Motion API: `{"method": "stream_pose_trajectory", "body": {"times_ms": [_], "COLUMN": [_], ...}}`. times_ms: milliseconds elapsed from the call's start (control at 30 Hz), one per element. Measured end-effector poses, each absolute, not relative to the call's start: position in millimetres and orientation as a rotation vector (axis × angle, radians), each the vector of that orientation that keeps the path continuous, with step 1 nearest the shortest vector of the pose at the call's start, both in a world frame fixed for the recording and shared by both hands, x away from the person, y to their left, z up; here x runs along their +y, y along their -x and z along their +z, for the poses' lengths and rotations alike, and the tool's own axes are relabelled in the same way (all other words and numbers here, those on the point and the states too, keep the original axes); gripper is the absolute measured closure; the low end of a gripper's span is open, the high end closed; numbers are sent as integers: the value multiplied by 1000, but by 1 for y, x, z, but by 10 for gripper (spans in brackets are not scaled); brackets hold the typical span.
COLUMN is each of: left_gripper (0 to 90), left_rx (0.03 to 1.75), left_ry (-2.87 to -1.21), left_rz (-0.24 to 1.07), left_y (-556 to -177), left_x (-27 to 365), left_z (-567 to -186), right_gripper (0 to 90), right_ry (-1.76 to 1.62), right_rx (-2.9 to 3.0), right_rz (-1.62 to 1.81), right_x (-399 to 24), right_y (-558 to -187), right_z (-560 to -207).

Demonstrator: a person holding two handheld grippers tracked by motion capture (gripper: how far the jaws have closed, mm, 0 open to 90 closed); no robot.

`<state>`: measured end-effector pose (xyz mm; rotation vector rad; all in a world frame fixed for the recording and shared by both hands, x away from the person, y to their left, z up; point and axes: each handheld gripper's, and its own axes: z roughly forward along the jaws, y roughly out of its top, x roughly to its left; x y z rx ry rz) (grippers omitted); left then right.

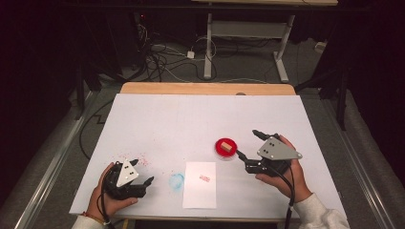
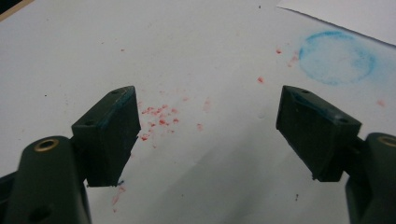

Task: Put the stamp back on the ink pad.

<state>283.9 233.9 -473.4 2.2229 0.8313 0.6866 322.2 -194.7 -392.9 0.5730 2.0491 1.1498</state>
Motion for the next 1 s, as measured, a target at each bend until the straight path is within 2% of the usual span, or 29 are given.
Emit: {"method": "stream_pose_trajectory", "body": {"times_ms": [600, 1000], "left_gripper": [209, 209], "left_rx": [826, 841], "left_ry": [-2228, -2221], "left_rz": [680, 654], "left_y": [-284, -286], "left_x": [231, 229], "left_z": [-474, -475], "right_gripper": [225, 225], "right_ry": [-612, -660], "right_rx": [2012, 2026], "right_rz": [1152, 1105], "right_x": [-222, -244], "right_y": [-310, -304], "right_z": [-408, -432]}}
